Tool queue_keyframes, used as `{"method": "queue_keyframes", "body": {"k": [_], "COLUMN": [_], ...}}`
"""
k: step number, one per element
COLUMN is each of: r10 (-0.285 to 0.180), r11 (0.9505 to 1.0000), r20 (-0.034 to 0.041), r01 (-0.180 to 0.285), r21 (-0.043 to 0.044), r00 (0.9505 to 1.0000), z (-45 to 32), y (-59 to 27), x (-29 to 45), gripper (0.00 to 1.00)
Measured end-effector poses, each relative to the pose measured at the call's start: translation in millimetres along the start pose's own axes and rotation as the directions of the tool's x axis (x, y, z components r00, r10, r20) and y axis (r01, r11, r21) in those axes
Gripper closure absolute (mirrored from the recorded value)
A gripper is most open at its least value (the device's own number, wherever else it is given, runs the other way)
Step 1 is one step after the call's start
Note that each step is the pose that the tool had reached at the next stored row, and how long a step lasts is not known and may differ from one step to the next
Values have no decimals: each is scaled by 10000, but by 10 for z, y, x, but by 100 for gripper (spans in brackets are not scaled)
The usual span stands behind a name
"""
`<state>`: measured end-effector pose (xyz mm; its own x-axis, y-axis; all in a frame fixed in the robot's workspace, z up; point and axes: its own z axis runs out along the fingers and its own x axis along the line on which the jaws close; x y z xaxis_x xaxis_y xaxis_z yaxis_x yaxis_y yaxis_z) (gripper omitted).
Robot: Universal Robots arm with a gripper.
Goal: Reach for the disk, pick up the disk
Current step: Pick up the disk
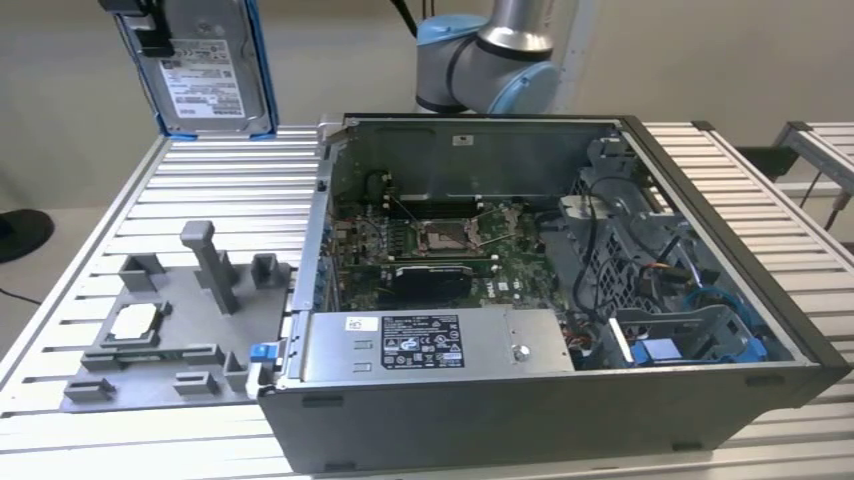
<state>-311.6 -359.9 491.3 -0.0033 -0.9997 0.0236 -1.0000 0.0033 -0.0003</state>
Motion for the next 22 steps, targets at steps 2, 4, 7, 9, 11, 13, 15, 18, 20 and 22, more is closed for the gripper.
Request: {"method": "queue_keyframes", "body": {"k": [2,4,7,9,11,13,15,18,20,22], "r10": [0,0,0,0,0,0,0,0,-1,0], "r11": [10000,10000,10000,10000,10000,10000,10000,10000,10000,10000], "r20": [0,0,0,0,0,0,0,0,0,0], "r01": [0,0,0,0,0,0,0,0,1,0], "r21": [0,-1,0,0,0,0,0,0,0,-1], "r00": [10000,10000,10000,10000,10000,10000,10000,10000,10000,10000], "z": [0,0,0,0,0,0,0,0,0,0], "y": [-63,-125,-217,-273,-325,-378,-429,-504,-554,-610], "x": [0,0,-1,-1,-1,-1,-1,-2,-2,-2], "gripper": [100,100,100,100,100,100,100,100,100,100]}}
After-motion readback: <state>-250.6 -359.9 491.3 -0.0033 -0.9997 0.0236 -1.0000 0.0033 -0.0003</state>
